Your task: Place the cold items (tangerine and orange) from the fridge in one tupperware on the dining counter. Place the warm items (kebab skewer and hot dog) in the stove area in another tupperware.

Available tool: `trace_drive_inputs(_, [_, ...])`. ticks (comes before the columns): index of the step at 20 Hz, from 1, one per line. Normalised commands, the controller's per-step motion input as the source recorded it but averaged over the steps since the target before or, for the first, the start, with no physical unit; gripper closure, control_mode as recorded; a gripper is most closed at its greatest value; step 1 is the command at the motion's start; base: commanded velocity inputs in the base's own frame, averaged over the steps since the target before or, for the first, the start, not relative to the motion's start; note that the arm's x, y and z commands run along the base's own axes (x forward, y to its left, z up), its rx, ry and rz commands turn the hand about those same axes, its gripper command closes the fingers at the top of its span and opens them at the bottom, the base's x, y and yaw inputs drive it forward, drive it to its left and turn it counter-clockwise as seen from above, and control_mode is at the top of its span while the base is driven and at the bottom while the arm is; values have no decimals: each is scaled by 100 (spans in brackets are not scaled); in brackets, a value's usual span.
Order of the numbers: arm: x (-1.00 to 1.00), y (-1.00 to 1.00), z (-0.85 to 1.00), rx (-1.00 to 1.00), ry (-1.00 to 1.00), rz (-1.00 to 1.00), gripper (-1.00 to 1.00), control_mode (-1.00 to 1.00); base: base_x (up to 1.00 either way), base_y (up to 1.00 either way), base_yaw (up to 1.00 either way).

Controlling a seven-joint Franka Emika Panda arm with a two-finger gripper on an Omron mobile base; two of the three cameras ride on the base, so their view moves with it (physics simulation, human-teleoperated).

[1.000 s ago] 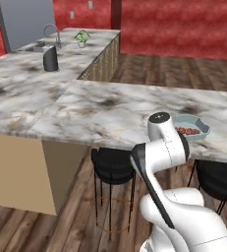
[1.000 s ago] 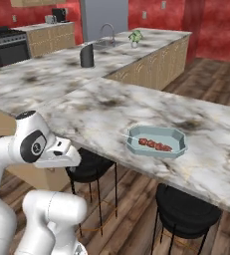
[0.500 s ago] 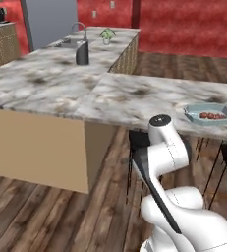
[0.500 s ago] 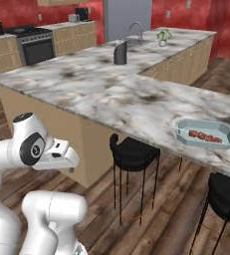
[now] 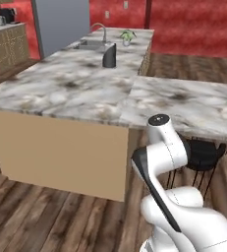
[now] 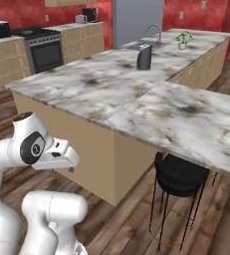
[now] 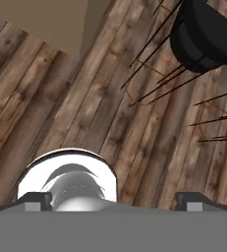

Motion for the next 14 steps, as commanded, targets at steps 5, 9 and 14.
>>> trace_drive_inputs(5, [0,0,0,0,0,0,-100,100,82,100,-8])
trace_drive_inputs(9, [0,0,0,0,0,0,-100,100,95,100,-13])
trace_drive_inputs(14, [0,0,0,0,0,0,-100,100,92,100,-23])
